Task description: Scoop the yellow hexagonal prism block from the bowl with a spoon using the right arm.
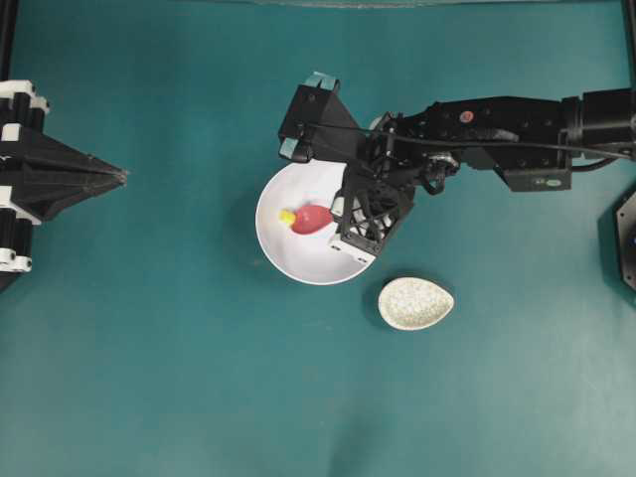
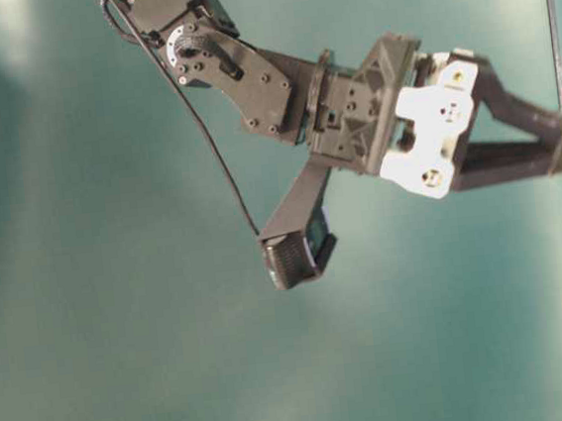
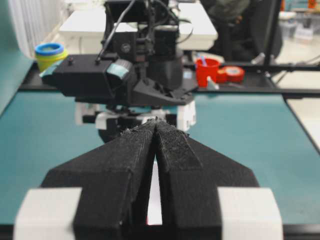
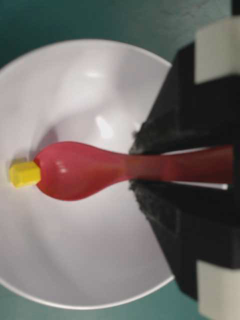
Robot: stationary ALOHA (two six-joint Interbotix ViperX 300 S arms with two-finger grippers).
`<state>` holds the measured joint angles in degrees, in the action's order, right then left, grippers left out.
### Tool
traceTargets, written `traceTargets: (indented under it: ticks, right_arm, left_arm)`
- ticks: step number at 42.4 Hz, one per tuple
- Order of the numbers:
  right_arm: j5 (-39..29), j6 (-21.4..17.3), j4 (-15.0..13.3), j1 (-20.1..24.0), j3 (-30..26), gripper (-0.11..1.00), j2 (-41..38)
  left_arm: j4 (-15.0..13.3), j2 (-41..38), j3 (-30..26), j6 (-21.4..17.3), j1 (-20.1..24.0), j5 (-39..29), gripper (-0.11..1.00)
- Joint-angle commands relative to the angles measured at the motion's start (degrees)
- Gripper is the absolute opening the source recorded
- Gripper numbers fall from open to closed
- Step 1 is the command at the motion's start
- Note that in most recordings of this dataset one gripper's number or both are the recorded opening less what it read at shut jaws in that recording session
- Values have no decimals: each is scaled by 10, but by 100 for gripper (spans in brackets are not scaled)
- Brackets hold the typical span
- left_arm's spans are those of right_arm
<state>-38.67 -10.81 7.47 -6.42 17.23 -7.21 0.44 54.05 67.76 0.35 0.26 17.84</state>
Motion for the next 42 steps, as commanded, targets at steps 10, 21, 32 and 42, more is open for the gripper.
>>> traceTargets:
  ticks: [10, 21, 32, 42]
  right_arm:
    - [35, 1, -13, 1, -11, 24, 12]
    - [57, -3, -16, 2, 9, 24, 36]
    - [146, -5, -17, 6, 70, 24, 83]
    - [301, 1, -18, 12, 156, 24, 144]
  left_arm:
    - [2, -4, -12, 0, 1, 3, 0]
    - [1, -4, -12, 0, 1, 3, 0]
    - [2, -4, -12, 0, 1, 3, 0]
    - [1, -4, -12, 0, 1, 3, 0]
